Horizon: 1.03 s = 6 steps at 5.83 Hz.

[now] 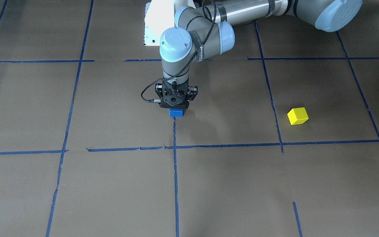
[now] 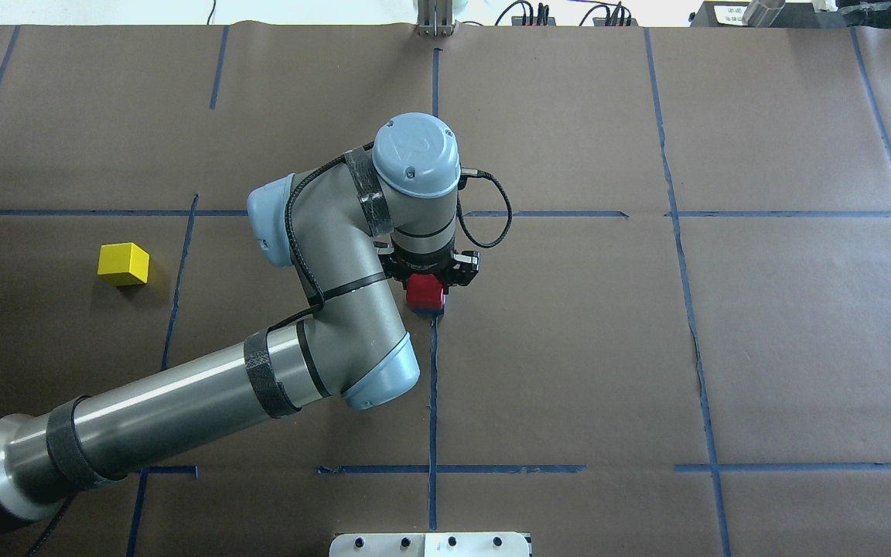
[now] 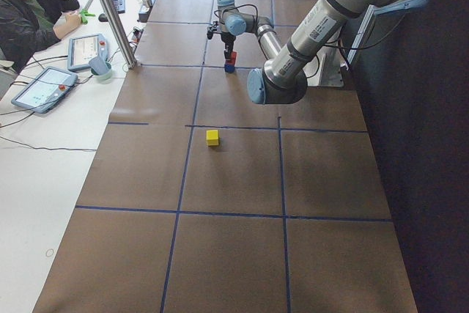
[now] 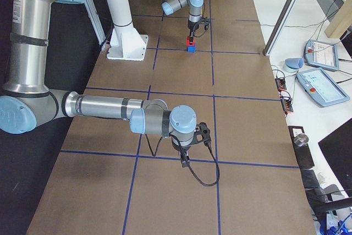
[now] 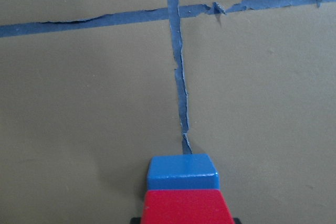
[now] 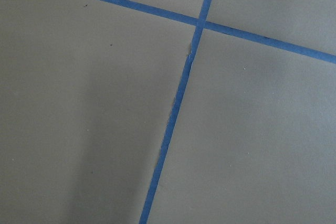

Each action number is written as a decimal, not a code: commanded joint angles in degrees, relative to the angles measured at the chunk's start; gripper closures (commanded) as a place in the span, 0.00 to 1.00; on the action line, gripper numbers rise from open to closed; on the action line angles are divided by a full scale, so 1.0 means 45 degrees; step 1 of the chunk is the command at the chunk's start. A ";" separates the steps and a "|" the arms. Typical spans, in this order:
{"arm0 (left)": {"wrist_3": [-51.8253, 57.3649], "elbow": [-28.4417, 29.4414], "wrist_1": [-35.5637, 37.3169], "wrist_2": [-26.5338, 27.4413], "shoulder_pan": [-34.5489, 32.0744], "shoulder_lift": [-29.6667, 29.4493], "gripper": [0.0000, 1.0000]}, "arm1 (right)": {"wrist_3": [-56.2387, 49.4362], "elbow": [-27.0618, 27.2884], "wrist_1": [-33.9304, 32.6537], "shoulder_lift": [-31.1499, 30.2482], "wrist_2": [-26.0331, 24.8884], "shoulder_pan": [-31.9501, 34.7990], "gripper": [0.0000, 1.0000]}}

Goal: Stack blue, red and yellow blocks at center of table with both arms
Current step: 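Carry the red cube with the left gripper onto the blue cube and release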

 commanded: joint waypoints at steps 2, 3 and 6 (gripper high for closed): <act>0.0019 0.0051 -0.0001 0.0001 0.0001 -0.0014 0.48 | 0.0000 -0.0001 0.0000 0.0000 0.0000 0.0000 0.00; -0.0019 0.0051 -0.0001 0.0001 0.0001 -0.0053 0.30 | 0.0000 -0.0001 -0.0020 0.0000 0.0019 0.0000 0.00; -0.0196 -0.0626 0.0251 -0.0251 -0.0774 -0.0171 0.00 | 0.0000 -0.0001 -0.0020 0.0000 0.0019 0.0000 0.00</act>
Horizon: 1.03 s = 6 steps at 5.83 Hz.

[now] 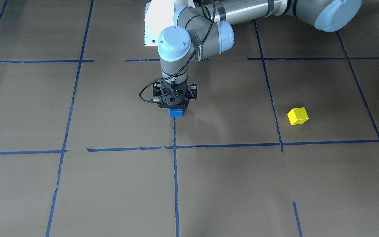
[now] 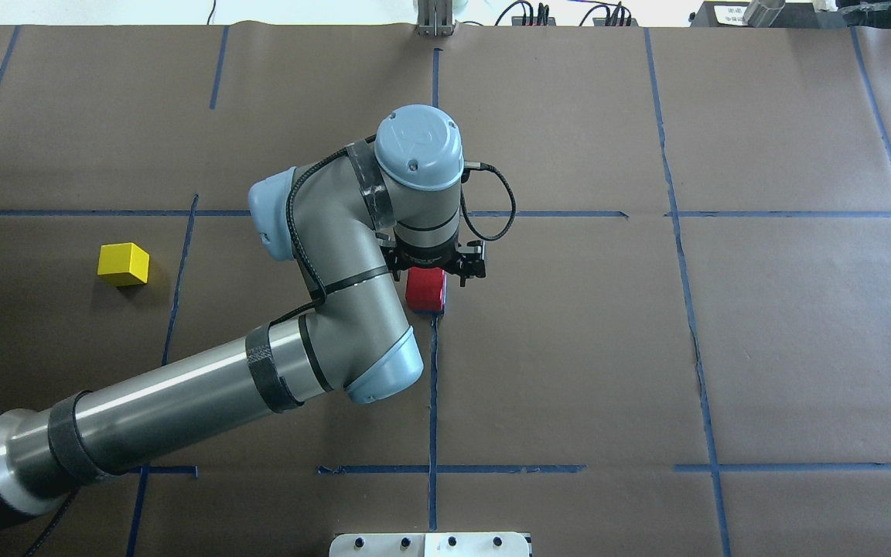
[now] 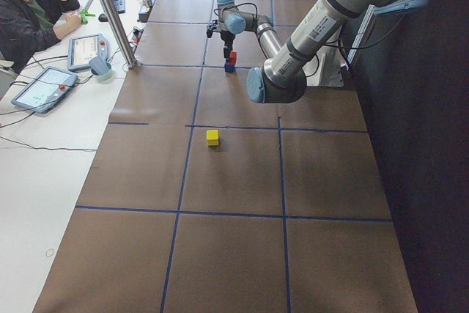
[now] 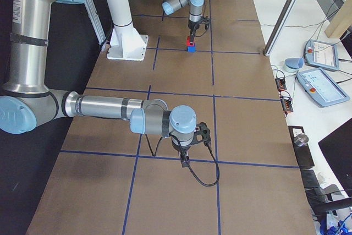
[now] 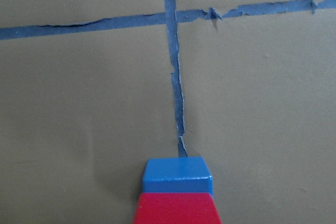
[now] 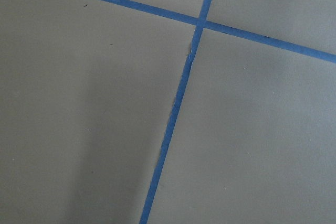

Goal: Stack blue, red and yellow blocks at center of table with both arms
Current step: 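Move the left gripper back over the yellow cube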

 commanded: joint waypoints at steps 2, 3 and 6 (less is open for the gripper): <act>0.1298 -0.2170 0.0158 -0.1280 -0.1664 0.2082 0.00 | 0.0000 -0.0019 0.0000 0.0000 0.0004 0.0000 0.00; 0.2487 -0.3982 -0.0035 -0.1339 -0.2364 0.4186 0.00 | 0.0000 -0.0019 0.0000 0.0000 -0.0015 0.0000 0.00; 0.3512 -0.5410 -0.3916 -0.1359 -0.4183 1.0223 0.00 | 0.0000 -0.0019 0.0000 0.0000 -0.0015 0.0000 0.00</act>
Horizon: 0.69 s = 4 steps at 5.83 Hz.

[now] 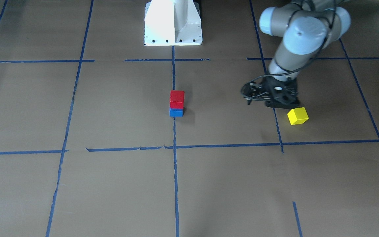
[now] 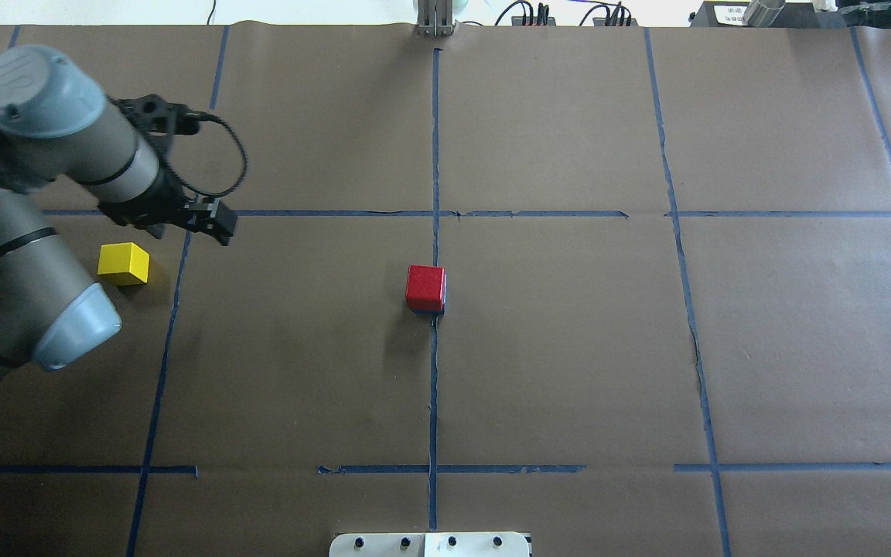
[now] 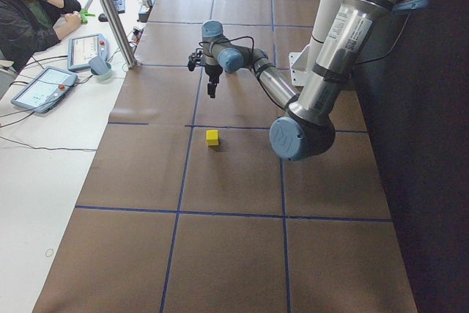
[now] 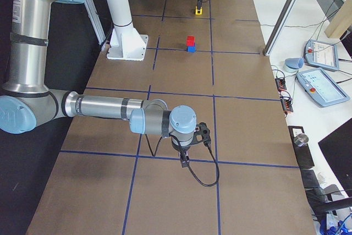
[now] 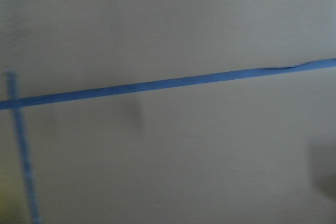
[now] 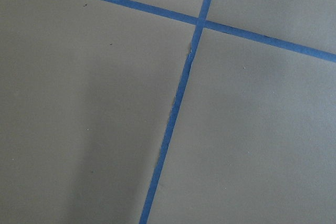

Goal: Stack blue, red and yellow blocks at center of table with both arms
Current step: 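Move the left gripper back over the yellow cube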

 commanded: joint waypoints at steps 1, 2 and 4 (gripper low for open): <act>0.0307 0.0359 -0.3450 -0.0019 -0.0609 0.2872 0.01 | -0.0019 0.0000 0.0001 0.0000 -0.0013 0.0000 0.00; 0.0307 0.0865 -0.3521 0.0000 -0.0610 0.2900 0.01 | -0.0020 0.0000 0.0001 -0.0019 -0.0013 0.0000 0.00; -0.0081 0.1358 -0.3502 0.0039 -0.0474 0.2492 0.01 | -0.0020 0.0000 0.0001 -0.0020 -0.0013 0.0000 0.00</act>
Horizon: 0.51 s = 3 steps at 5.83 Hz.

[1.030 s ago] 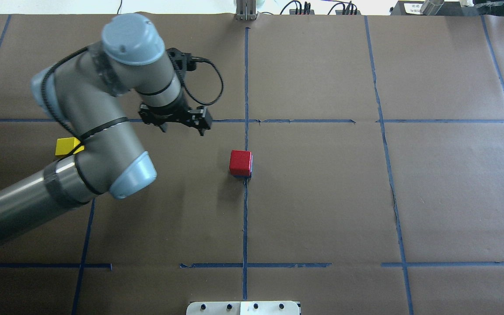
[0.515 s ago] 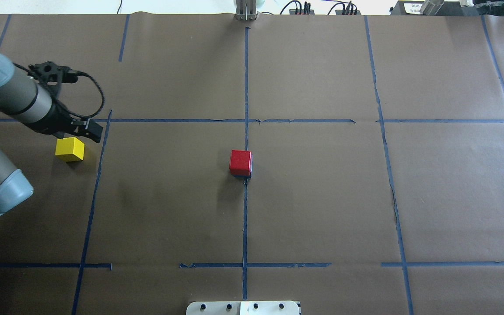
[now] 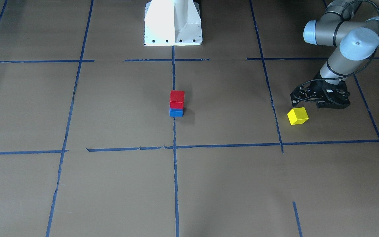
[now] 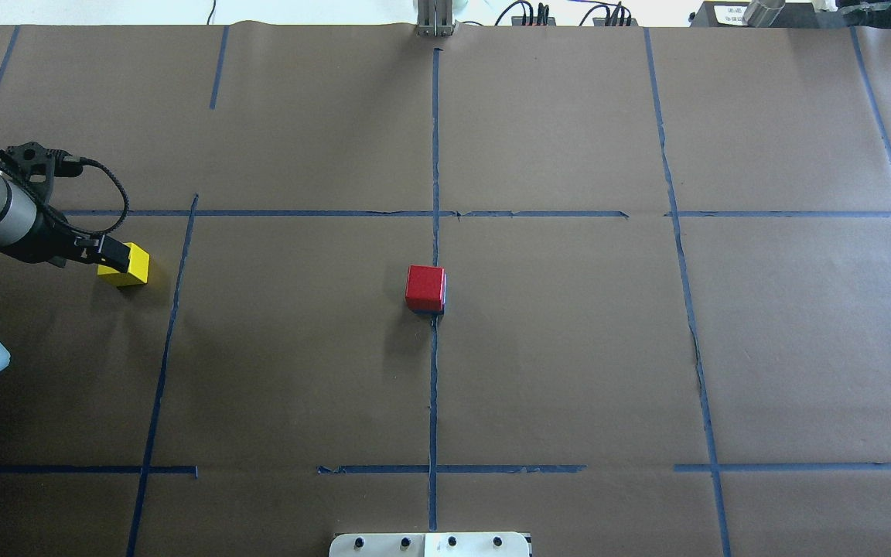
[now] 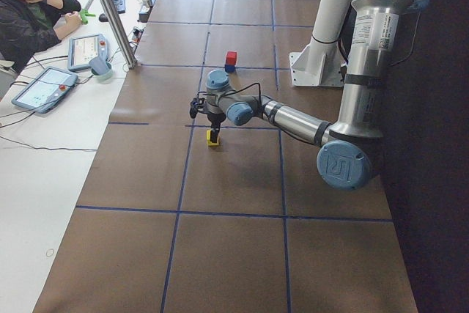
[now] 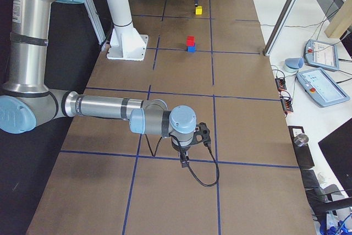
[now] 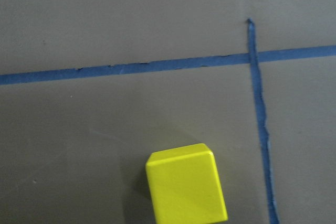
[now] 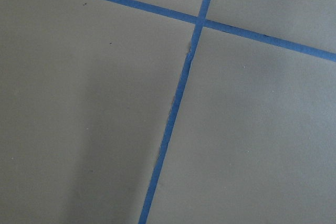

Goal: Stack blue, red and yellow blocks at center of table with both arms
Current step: 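Move the left gripper back over the yellow cube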

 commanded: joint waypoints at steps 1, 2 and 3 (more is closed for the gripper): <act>-0.0745 0.0629 -0.0022 0.0019 0.0054 -0.0756 0.01 | 0.0000 0.0000 0.0000 -0.0002 0.0000 0.0000 0.00; -0.0673 0.1059 -0.0022 0.0019 0.0073 -0.0858 0.01 | 0.0000 0.0000 0.0000 -0.0002 0.0000 0.0000 0.00; -0.0614 0.1411 -0.0022 0.0019 0.0073 -0.1072 0.01 | 0.0000 0.0000 0.0000 -0.0002 0.0000 -0.0019 0.00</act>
